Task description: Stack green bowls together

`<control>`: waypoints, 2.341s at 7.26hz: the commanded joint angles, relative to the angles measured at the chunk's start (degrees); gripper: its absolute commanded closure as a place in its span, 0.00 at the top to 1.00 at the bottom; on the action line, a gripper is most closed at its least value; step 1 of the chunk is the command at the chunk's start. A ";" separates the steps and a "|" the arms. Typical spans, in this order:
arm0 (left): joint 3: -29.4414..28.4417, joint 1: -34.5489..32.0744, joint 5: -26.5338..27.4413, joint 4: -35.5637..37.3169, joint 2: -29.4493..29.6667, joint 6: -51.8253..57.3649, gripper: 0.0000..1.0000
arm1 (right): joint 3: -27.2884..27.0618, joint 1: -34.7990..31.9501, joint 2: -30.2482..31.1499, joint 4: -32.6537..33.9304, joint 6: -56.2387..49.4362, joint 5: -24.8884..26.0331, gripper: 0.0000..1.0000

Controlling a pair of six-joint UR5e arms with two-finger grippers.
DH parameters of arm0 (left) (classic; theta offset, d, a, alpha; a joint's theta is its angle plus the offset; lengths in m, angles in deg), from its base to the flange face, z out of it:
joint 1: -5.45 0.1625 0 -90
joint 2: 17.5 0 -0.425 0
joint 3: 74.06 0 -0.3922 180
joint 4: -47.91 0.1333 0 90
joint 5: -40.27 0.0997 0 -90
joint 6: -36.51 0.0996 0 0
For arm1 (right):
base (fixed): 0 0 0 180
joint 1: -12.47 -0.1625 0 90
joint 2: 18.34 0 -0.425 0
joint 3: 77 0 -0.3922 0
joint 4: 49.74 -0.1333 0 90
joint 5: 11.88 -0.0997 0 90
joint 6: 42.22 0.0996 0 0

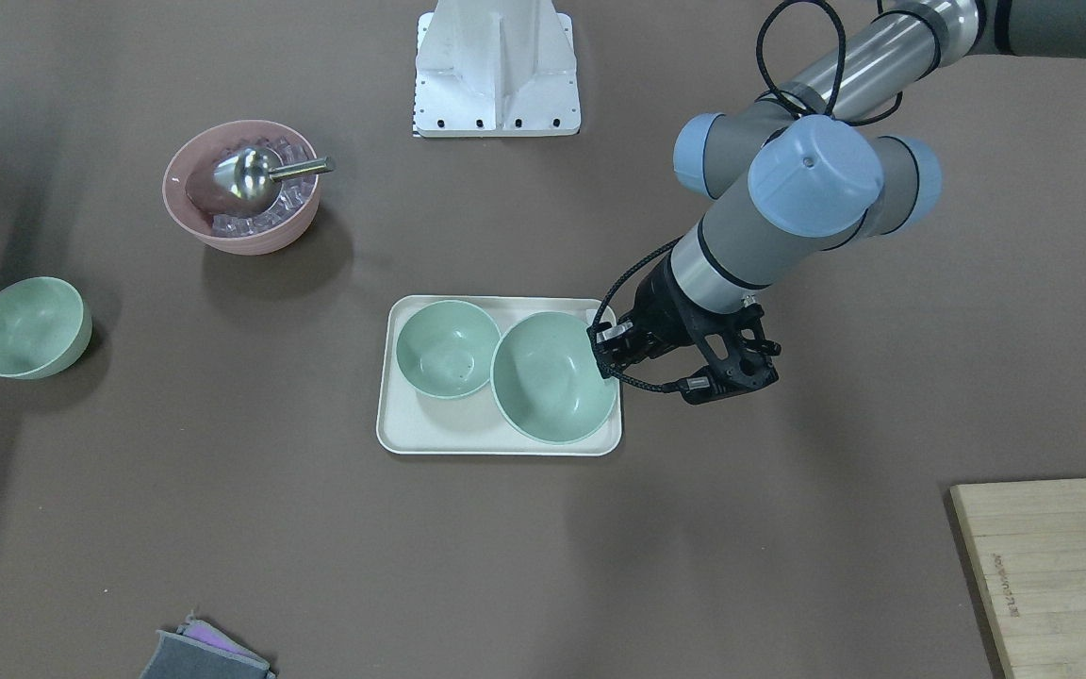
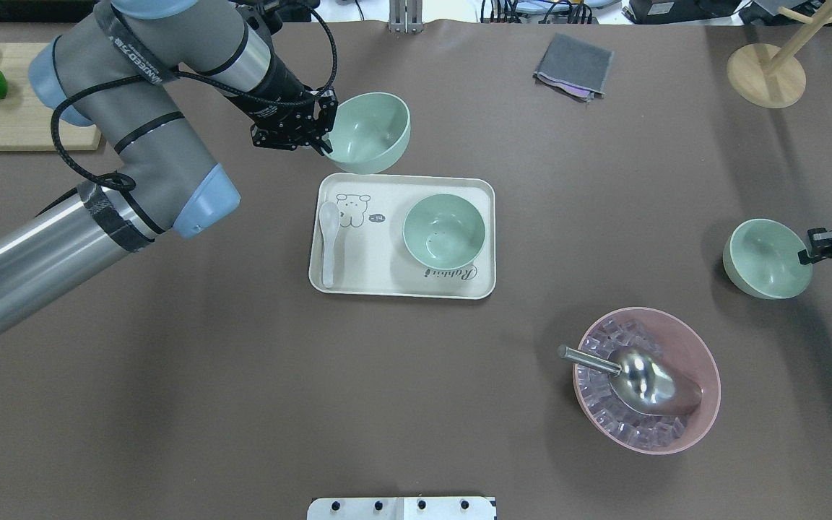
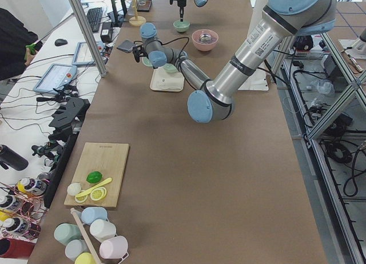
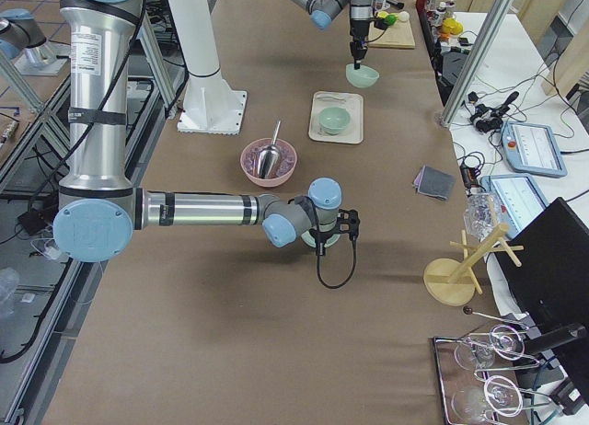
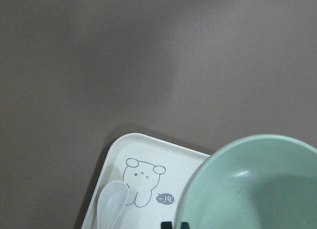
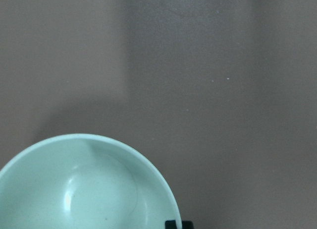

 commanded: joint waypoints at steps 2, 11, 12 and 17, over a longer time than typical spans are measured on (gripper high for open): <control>0.13 2.81 0.03 -0.09 0.82 -0.05 0.00 | -0.54 -5.15 -1.31 0.05 0.40 -11.10 0.00; 0.84 16.63 18.13 -7.03 1.00 -7.79 0.00 | -0.63 -7.64 -5.63 0.58 0.66 -14.93 0.00; 0.40 16.63 18.22 -7.20 1.00 -7.70 0.00 | -0.63 -7.64 -5.63 0.49 0.66 -14.93 0.00; -0.74 15.23 18.93 -7.29 1.18 -7.44 0.00 | -0.63 -7.64 -5.89 0.58 1.19 -14.93 0.00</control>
